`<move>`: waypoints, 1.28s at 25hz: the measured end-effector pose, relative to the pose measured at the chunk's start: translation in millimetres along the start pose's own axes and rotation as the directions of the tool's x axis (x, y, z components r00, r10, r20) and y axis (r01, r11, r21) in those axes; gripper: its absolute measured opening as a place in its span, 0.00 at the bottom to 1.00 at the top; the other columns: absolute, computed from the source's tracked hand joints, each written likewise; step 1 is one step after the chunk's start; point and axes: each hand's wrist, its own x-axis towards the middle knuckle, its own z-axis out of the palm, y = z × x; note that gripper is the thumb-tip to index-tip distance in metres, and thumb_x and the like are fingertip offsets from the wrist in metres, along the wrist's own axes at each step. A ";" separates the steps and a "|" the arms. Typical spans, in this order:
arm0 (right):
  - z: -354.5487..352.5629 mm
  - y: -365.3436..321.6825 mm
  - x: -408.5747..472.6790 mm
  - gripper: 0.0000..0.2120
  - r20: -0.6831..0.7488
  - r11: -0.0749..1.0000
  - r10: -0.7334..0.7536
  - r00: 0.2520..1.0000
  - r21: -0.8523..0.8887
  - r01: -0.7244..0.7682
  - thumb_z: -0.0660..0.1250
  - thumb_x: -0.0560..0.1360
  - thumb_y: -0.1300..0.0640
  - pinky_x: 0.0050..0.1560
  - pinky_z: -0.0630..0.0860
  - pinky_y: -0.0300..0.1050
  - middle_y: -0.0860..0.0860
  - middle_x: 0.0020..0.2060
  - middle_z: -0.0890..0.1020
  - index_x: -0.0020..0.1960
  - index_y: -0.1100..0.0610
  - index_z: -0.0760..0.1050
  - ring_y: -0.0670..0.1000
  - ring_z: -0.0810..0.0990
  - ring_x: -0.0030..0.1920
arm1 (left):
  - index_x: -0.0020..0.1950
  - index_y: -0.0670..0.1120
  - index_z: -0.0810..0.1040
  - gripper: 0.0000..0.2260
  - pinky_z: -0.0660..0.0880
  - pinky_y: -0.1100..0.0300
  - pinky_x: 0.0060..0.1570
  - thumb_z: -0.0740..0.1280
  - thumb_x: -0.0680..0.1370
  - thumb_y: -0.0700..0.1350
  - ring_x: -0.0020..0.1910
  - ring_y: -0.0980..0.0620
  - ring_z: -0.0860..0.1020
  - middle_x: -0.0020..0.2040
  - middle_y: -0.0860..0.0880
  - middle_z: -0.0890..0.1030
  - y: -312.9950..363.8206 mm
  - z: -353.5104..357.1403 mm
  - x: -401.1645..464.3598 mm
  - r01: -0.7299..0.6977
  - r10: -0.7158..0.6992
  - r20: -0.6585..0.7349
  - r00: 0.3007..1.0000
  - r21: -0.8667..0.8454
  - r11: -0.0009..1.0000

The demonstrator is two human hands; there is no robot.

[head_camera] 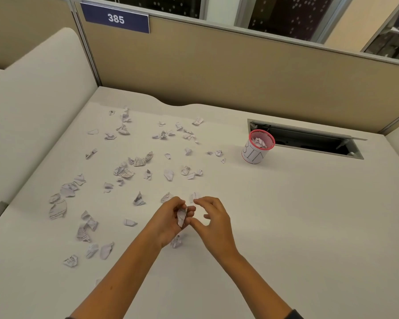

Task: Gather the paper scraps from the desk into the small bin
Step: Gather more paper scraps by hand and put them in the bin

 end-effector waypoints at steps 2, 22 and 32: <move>-1.8 -0.4 1.7 0.11 -0.008 0.946 0.241 0.971 0.228 -0.233 0.69 0.73 0.53 0.49 0.74 0.33 0.43 0.55 0.77 0.55 0.48 0.76 0.42 0.76 0.56 | 0.42 0.39 0.74 0.07 0.78 0.59 0.42 0.61 0.77 0.41 0.40 0.48 0.80 0.39 0.42 0.83 -1.8 -0.8 -3.5 -0.042 0.041 0.010 0.999 0.115 0.993; -8.8 53.2 3.7 0.11 0.495 0.000 0.658 0.568 0.754 -0.657 0.60 0.79 0.57 0.45 0.77 0.47 0.57 0.37 0.84 0.46 0.64 0.77 0.55 0.81 0.42 | 0.68 0.50 0.67 0.27 0.71 0.59 0.47 0.71 0.72 0.51 0.52 0.49 0.74 0.58 0.50 0.69 -32.6 -67.7 14.9 -0.249 0.315 0.316 0.895 0.939 -0.235; -4.3 60.2 -4.6 0.11 0.481 0.009 0.635 0.605 0.778 -0.628 0.60 0.79 0.56 0.44 0.78 0.45 0.55 0.37 0.86 0.48 0.62 0.77 0.52 0.85 0.37 | 0.45 0.41 0.77 0.05 0.67 0.57 0.39 0.64 0.77 0.43 0.43 0.45 0.75 0.42 0.46 0.76 -32.8 -49.8 32.6 -0.223 0.501 0.263 0.824 0.965 -0.140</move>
